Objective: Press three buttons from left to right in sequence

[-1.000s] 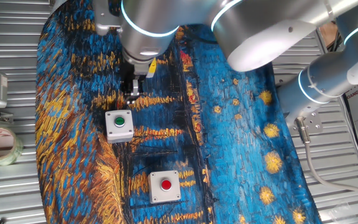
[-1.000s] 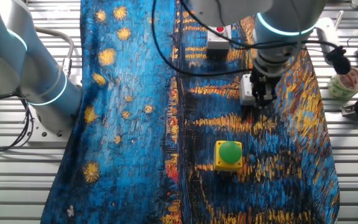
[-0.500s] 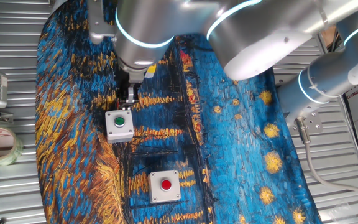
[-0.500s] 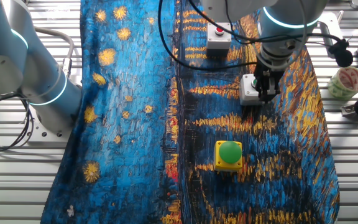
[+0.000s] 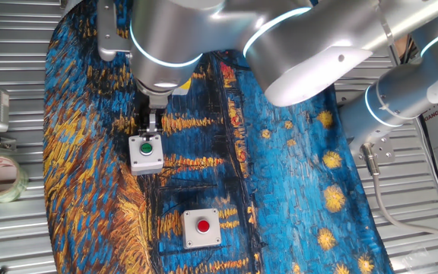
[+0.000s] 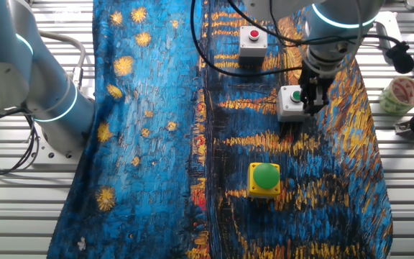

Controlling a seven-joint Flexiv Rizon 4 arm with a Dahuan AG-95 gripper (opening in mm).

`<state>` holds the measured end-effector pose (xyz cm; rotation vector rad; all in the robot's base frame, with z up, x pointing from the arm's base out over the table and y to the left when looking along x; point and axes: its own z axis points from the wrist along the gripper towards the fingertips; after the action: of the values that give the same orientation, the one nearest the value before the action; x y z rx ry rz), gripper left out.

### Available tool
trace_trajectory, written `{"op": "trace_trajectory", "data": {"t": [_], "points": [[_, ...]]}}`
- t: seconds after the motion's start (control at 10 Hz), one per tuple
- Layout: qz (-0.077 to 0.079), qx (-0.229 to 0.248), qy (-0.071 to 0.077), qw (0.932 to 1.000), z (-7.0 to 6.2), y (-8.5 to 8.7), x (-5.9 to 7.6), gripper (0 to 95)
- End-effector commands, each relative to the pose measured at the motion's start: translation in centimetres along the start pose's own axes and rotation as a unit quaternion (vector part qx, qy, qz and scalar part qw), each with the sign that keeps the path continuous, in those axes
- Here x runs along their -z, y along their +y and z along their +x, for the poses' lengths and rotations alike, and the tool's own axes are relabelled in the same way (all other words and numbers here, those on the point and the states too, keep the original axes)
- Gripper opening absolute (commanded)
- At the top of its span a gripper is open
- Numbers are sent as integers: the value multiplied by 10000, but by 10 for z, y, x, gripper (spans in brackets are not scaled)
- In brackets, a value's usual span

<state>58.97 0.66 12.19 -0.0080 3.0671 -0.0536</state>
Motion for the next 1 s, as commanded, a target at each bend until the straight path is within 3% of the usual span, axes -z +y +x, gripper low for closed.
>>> {"op": "trace_trajectory", "data": {"t": [0.1,1.0], "points": [[3,-29,-11,10000,0,0,-1,380],[-84,-160,-8,9998,-1,0,-1,380]]}}
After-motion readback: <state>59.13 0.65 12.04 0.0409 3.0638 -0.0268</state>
